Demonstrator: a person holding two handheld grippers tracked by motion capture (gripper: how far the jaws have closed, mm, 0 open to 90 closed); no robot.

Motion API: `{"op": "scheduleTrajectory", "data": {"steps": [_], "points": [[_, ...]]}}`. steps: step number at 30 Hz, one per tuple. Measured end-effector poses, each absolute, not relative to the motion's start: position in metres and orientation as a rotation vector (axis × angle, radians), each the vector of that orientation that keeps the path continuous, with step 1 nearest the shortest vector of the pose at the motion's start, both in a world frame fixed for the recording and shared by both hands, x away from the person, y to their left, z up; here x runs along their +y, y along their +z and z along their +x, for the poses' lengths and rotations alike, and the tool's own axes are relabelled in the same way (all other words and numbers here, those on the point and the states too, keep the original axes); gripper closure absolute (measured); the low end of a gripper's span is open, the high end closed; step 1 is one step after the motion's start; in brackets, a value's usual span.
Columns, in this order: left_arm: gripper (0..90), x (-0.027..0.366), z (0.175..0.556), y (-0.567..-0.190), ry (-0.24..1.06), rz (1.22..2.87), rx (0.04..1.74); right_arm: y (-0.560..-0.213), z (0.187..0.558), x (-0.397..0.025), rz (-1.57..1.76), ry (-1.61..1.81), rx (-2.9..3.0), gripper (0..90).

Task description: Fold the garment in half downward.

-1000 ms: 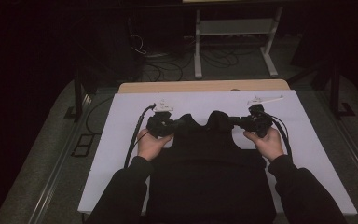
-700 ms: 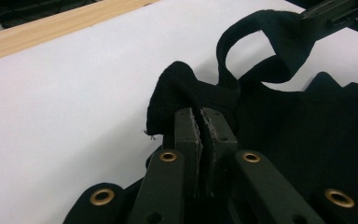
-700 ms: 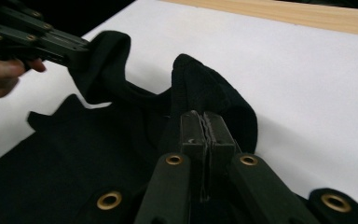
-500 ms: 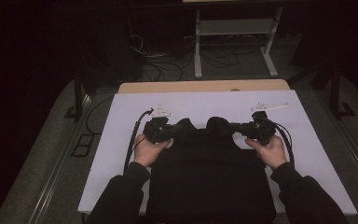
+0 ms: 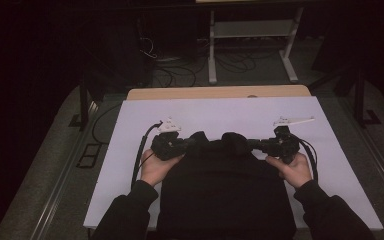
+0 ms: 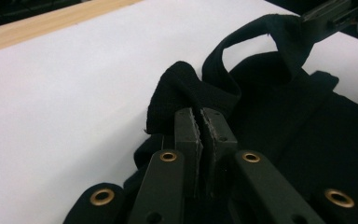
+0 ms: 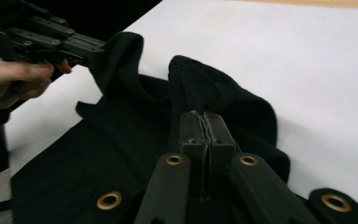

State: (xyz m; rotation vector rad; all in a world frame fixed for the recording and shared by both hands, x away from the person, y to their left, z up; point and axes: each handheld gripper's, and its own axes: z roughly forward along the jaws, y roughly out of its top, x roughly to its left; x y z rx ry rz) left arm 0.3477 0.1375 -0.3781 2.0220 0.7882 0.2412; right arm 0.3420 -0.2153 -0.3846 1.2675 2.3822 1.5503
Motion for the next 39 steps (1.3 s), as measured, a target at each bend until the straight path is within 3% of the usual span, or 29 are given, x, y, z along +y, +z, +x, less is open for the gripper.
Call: {"op": "scheduleTrajectory", "data": {"steps": [25, 39], "points": [[84.4, 0.149, 0.318, -0.392, 0.069, 1.998, 0.814, -0.393, 0.309, -0.217, 1.284, 1.557, 2.480, 86.8], [84.6, 0.159, 0.296, -0.394, 0.040, 2.025, 0.803, -0.405, 0.289, -0.219, 1.266, 1.516, 2.576, 86.9]]}}
